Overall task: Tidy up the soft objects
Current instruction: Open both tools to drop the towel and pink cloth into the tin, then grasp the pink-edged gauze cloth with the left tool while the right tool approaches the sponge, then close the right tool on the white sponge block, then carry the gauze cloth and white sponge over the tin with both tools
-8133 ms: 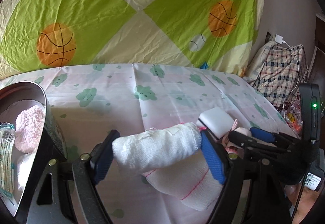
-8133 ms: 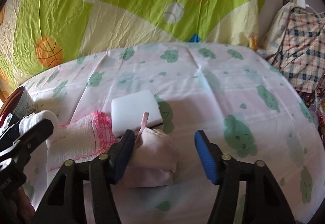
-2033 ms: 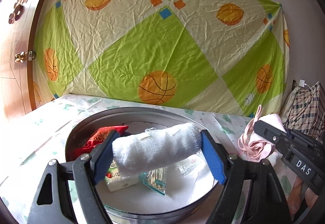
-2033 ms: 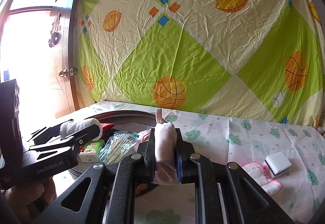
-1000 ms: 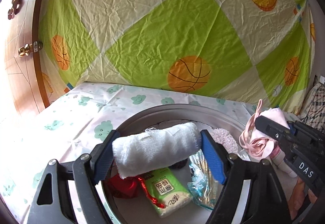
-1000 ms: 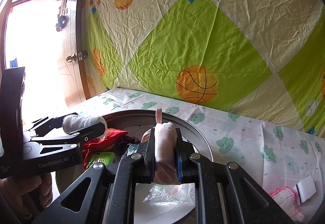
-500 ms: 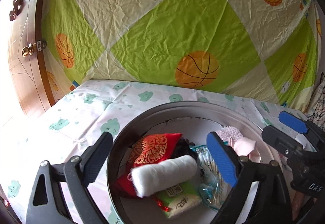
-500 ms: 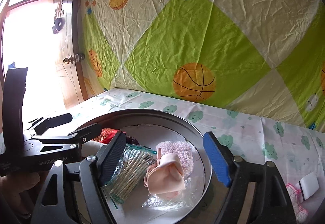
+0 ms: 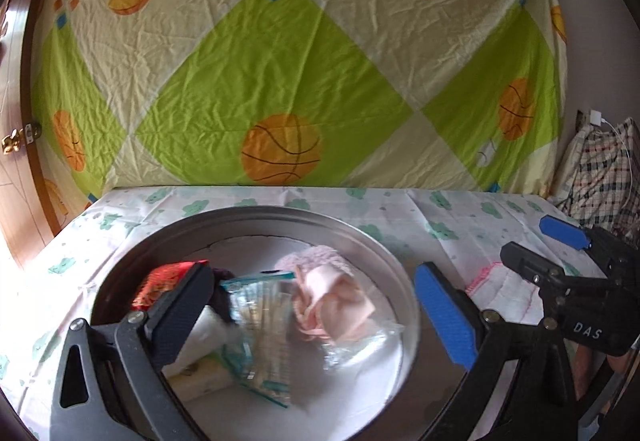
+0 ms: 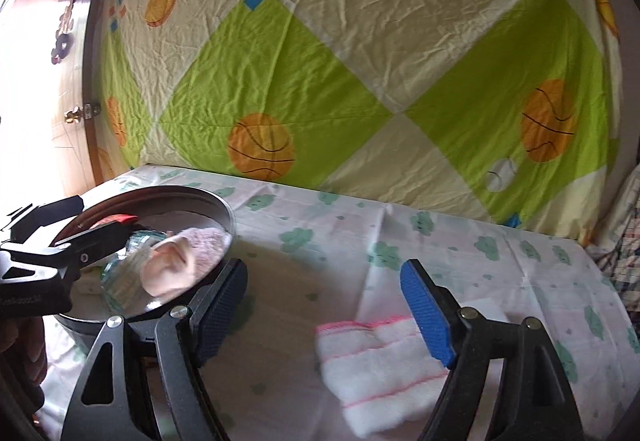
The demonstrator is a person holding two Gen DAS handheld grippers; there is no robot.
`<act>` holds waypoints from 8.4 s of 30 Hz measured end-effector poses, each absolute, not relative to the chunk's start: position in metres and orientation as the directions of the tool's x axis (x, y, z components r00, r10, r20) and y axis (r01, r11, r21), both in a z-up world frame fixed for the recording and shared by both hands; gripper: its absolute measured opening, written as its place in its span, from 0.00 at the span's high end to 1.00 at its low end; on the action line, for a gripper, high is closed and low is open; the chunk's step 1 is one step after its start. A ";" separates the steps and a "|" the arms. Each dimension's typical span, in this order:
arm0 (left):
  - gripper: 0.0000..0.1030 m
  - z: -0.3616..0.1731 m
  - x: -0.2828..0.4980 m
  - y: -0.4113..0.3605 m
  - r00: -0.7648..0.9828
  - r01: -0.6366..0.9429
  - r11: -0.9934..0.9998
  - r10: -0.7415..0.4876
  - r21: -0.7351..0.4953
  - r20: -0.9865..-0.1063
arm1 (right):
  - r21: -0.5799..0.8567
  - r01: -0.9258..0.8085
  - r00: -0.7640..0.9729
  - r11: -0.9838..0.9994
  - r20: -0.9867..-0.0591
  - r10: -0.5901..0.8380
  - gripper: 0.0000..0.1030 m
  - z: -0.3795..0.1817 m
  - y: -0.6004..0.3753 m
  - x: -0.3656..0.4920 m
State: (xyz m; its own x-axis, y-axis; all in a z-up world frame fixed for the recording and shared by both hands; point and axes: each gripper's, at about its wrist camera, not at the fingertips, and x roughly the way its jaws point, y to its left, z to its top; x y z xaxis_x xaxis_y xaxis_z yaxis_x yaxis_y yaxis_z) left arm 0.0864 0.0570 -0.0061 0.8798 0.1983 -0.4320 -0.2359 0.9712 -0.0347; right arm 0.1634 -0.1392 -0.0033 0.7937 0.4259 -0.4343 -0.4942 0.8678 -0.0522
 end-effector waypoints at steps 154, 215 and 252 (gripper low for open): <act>0.79 -0.032 0.102 -0.042 0.926 0.051 0.993 -0.087 -0.105 -0.368 | 0.023 -0.244 0.902 0.970 -0.362 0.235 0.41 -0.017 -0.225 0.156; 0.79 -0.028 0.052 0.015 0.957 -0.047 0.984 -0.005 -0.171 -0.290 | 0.056 -0.432 0.854 0.900 -0.297 0.428 0.40 -0.016 -0.156 0.108; 0.79 -0.029 0.033 0.070 0.949 -0.153 0.969 0.090 -0.192 -0.301 | 0.036 -0.554 0.780 0.832 -0.327 0.534 0.40 -0.019 -0.092 0.101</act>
State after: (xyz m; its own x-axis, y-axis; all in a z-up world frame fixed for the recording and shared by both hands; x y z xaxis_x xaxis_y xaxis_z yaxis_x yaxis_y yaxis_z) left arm 0.0327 0.0703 -0.0288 0.9494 0.0899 -0.3011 -0.1527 0.9695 -0.1919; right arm 0.1008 -0.0922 -0.0190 0.7798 0.5339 -0.3269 -0.5542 0.8316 0.0360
